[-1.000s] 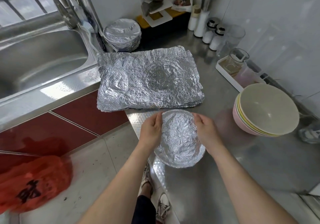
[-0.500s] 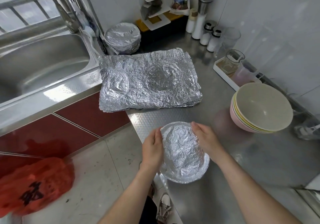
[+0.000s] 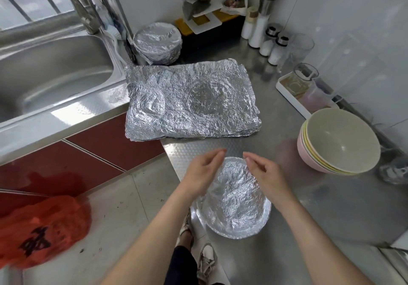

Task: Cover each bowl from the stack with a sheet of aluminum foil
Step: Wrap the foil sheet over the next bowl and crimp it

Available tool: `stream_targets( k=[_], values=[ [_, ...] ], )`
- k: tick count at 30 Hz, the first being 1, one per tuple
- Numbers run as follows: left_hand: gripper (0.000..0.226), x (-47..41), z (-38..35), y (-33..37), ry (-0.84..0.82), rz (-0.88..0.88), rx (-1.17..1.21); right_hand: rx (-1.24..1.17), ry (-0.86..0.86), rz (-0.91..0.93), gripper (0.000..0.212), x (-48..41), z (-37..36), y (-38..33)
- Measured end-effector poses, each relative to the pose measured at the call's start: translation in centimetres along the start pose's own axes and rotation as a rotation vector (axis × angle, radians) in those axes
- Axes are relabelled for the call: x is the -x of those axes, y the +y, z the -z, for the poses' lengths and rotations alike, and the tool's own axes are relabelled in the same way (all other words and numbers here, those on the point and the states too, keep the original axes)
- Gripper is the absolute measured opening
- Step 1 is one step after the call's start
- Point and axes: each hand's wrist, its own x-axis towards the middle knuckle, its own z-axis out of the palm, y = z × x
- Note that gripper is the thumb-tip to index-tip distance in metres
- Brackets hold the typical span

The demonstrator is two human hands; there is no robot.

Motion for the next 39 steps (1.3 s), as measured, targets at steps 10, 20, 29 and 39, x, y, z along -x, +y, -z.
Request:
stream_targets(
  k=[10,20,29,39],
  values=[
    [0.031,-0.9,-1.2,-1.5,0.159,-0.104,-0.321,0.067,0.025,0.053,0.033,0.0,-0.6,0.1],
    [0.04,-2.1,0.9,-0.1,0.052,-0.017,-0.136,0.077,-0.091,-0.048,0.026,-0.3,0.2,-0.5],
    [0.048,-10.4,5.7,-2.2,0.186,-0.012,-0.812,-0.165,0.146,-0.147,0.036,-3.3,1.9,-1.6],
    [0.039,-6.4,2.2,-2.4,0.003,0.024,-1.019,-0.633,0.348,-0.346,0.045,-9.5,1.7,-4.4]
  ],
)
